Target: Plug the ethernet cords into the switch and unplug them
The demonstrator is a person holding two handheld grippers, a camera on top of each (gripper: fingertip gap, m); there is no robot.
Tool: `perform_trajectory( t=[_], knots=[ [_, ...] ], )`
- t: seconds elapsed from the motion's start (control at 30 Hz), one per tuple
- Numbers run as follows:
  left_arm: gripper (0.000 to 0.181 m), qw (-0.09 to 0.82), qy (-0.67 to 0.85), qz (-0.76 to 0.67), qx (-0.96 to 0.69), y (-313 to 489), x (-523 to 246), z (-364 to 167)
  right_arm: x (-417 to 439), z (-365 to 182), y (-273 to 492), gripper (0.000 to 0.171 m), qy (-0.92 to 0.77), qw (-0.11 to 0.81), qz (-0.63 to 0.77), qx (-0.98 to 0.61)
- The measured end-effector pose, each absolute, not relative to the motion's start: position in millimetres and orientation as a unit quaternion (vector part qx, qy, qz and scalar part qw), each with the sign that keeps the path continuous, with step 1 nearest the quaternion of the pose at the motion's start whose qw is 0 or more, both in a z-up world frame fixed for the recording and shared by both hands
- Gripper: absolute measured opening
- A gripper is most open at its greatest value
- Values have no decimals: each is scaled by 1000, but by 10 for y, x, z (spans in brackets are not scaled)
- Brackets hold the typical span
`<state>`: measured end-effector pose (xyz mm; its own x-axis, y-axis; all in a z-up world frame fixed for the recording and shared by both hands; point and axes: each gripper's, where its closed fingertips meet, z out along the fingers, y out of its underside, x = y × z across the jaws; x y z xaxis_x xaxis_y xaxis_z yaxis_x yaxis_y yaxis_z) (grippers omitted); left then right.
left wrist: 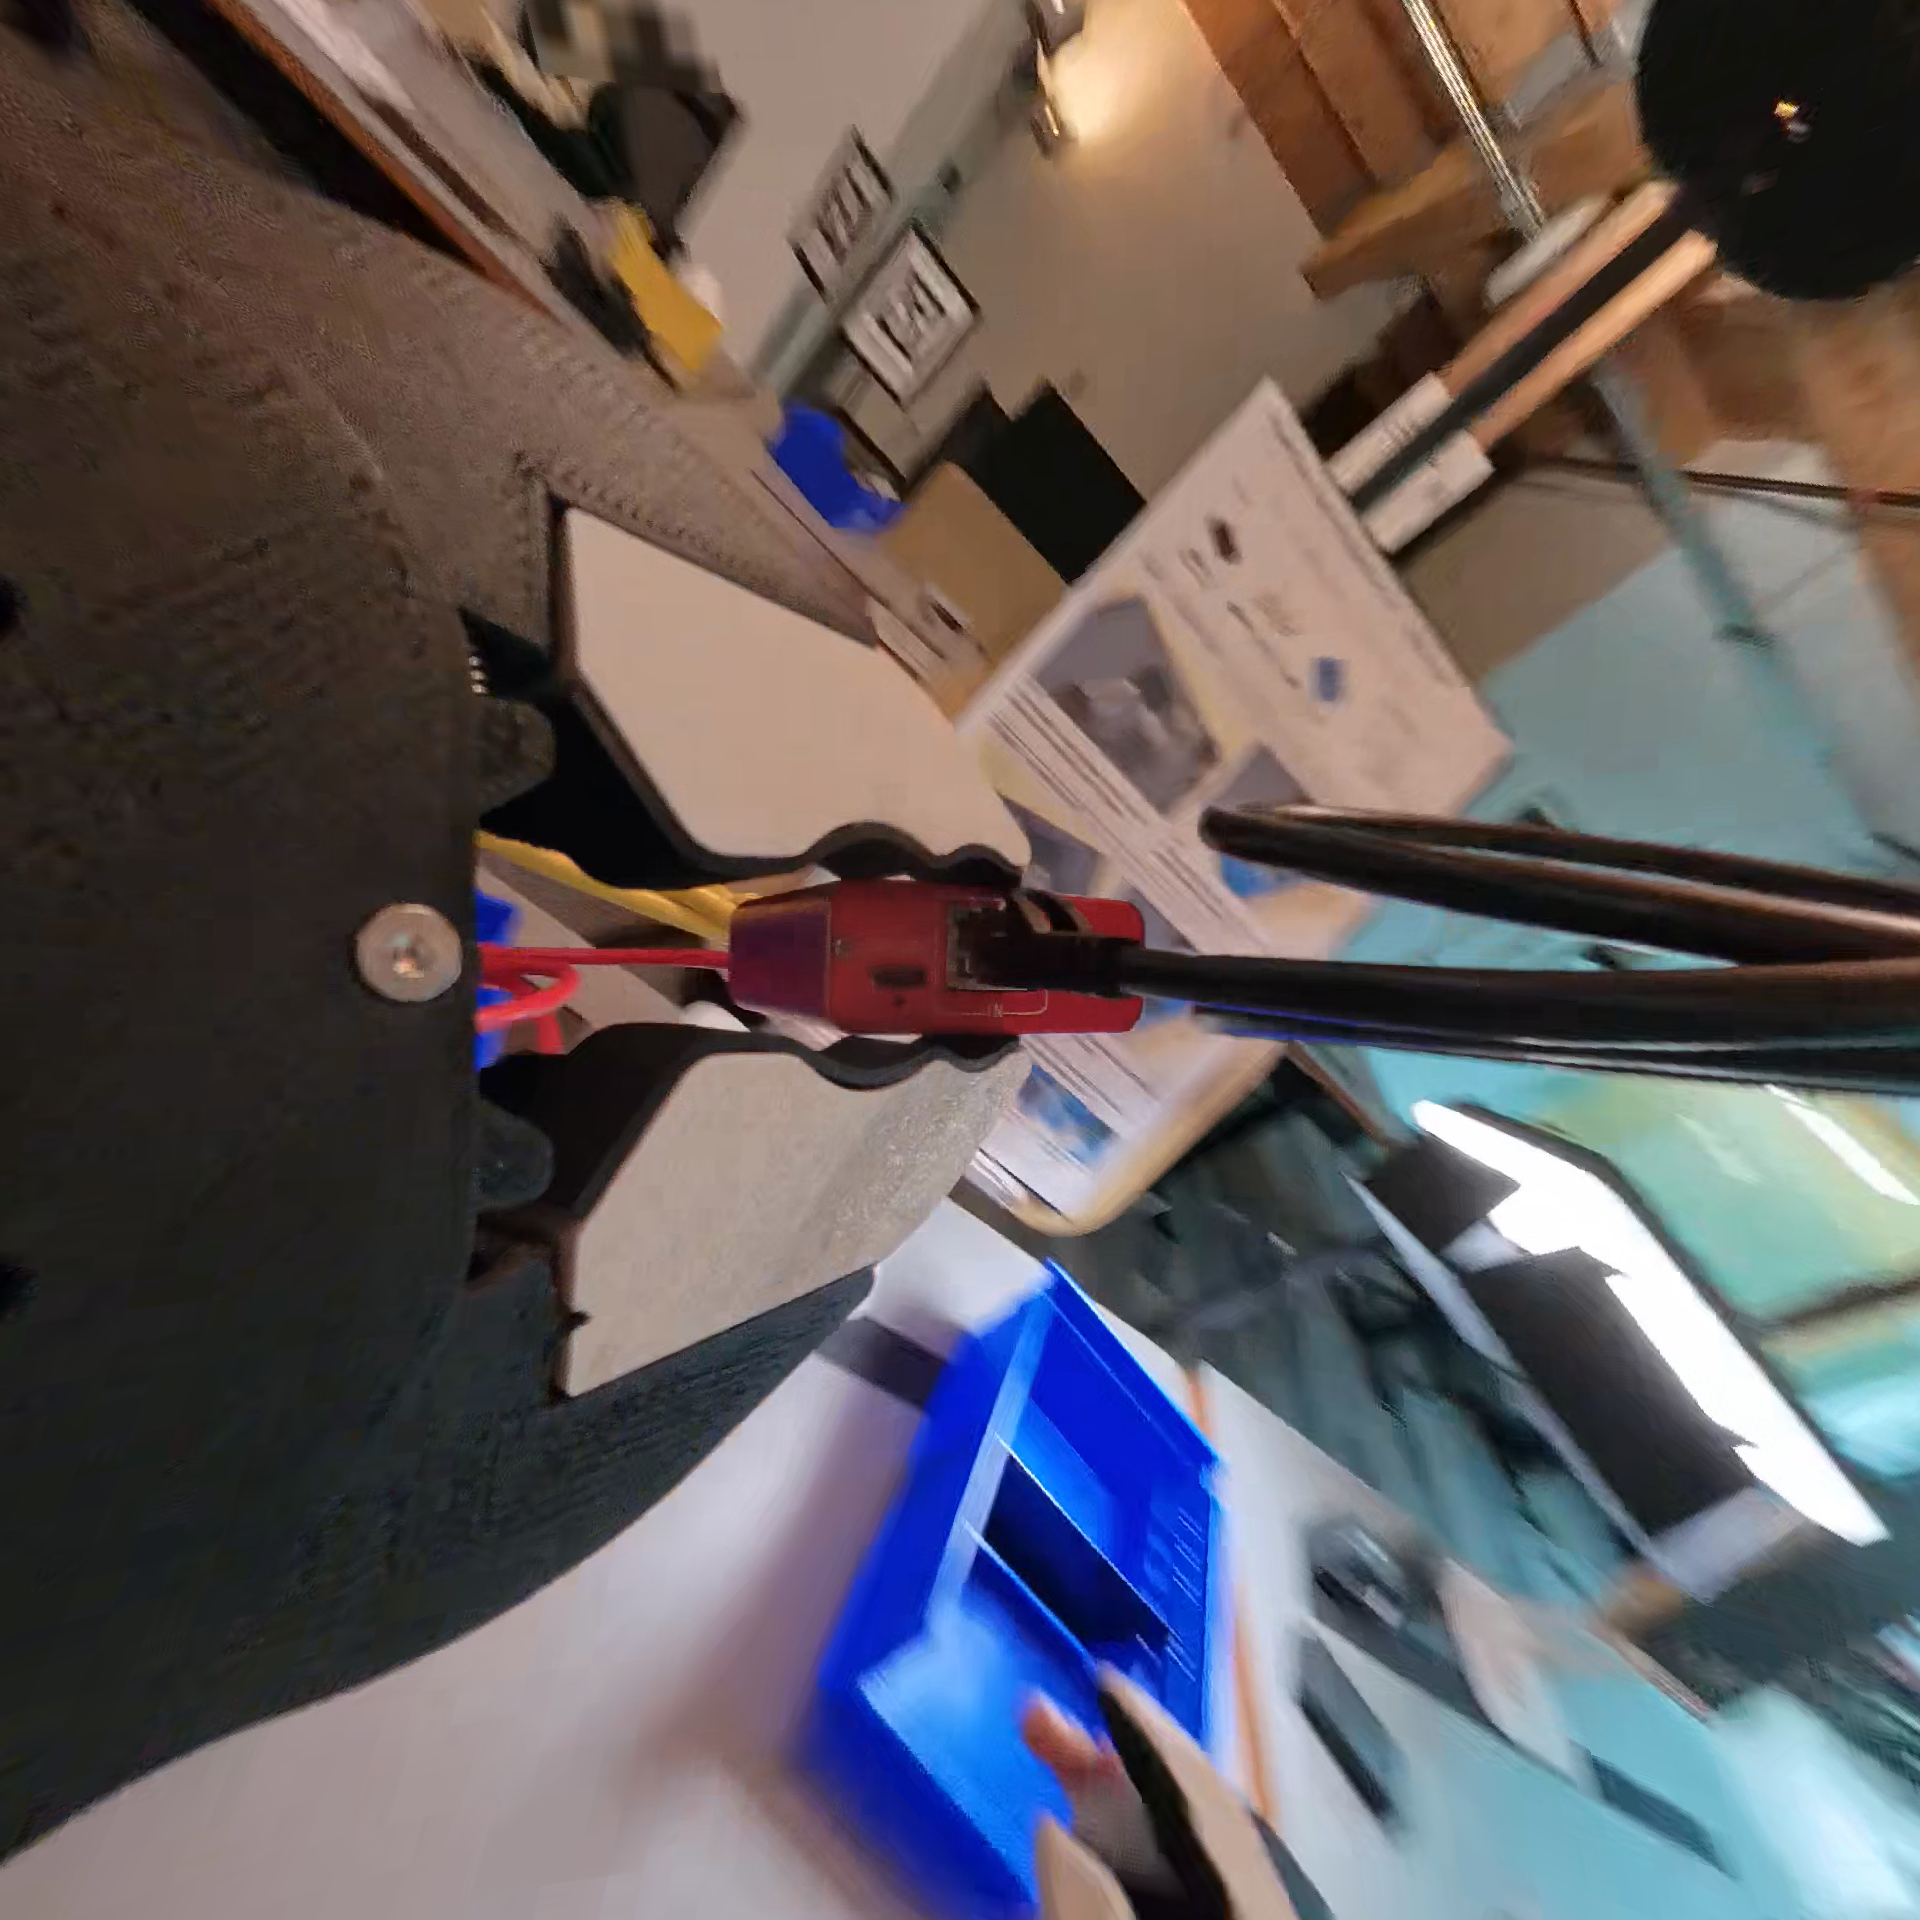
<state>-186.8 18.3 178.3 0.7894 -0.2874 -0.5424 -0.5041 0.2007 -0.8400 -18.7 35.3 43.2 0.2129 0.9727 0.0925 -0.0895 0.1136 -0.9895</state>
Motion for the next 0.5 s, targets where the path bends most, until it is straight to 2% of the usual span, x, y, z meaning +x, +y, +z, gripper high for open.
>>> perform_trajectory(
  t=[0.13,0.3,0.4,0.5],
  knots=[
    [27,722,345,-77,-595,-59,-1183,1787,-205,759,121,44,-451,635,439,-448],
    [27,668,392,-237,-587,-272,-378,1216,-192,700,-72,55,-491,633,432,-414],
    [27,630,408,-309,-584,-337,-9,872,-241,490,-284,45,-553,570,461,-395],
    [27,631,392,-341,-576,-315,76,753,-181,388,-319,37,-573,545,482,-378]
  ],
)
